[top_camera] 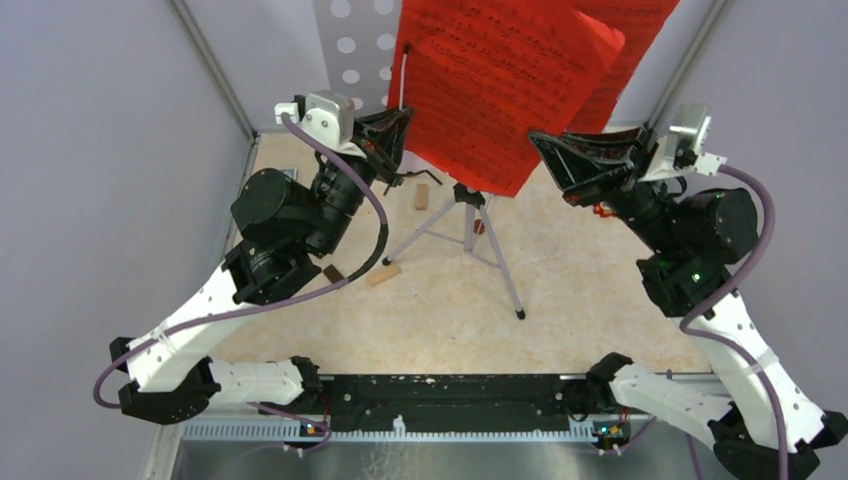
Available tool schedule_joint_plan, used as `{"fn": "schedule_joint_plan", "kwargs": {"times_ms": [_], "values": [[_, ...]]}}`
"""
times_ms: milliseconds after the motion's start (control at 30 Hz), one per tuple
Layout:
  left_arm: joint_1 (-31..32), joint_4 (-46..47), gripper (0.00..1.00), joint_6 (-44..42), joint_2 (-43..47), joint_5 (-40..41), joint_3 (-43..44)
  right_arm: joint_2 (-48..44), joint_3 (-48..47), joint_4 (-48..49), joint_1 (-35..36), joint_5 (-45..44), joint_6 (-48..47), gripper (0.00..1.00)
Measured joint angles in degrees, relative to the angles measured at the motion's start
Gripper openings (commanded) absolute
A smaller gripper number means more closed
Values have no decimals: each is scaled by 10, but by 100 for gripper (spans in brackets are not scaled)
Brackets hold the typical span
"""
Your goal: Pack up the instrument practice props
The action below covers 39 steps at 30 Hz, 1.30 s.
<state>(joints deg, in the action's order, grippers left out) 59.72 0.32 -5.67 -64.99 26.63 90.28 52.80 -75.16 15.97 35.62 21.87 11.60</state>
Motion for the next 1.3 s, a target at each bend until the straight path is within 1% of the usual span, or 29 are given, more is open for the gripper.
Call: {"fn": "schedule_joint_plan", "kwargs": {"times_ms": [233, 333, 467, 500, 567, 633, 700, 800, 900, 1033, 1133, 1200, 1300], "values": [[0, -6, 13, 2, 7, -2, -1, -114, 61, -109, 0, -69, -8, 0], [0, -7, 15, 5, 10, -2, -1, -152, 69, -155, 0, -100, -9, 0], [0, -6, 26, 10, 17, -1, -1, -198, 85, -222, 0, -153, -1, 0], [0, -6, 31, 10, 19, 0, -1, -209, 92, -235, 0, -164, 3, 0], [0, -6, 32, 13, 24, 1, -1, -231, 110, -269, 0, -197, 13, 0], [0, -5, 35, 13, 28, 0, -1, -252, 129, -311, 0, -245, 35, 0], [0, -6, 40, 14, 30, 0, -1, -271, 150, -352, 0, -301, 59, 0], [0, -9, 52, 17, 31, 0, -1, -297, 190, -422, 0, -402, 109, 0], [0, -12, 62, 21, 31, 0, -1, -305, 220, -483, 0, -489, 157, 0], [0, -21, 69, 26, 31, -1, -1, -305, 257, -532, 0, -575, 209, 0], [0, -26, 74, 27, 31, -3, -1, -294, 287, -537, 0, -609, 227, 0], [0, -30, 76, 28, 31, -3, -1, -271, 303, -532, 0, -624, 232, 0], [0, -39, 77, 28, 31, -5, -1, -212, 325, -503, -3, -630, 231, 0]]}}
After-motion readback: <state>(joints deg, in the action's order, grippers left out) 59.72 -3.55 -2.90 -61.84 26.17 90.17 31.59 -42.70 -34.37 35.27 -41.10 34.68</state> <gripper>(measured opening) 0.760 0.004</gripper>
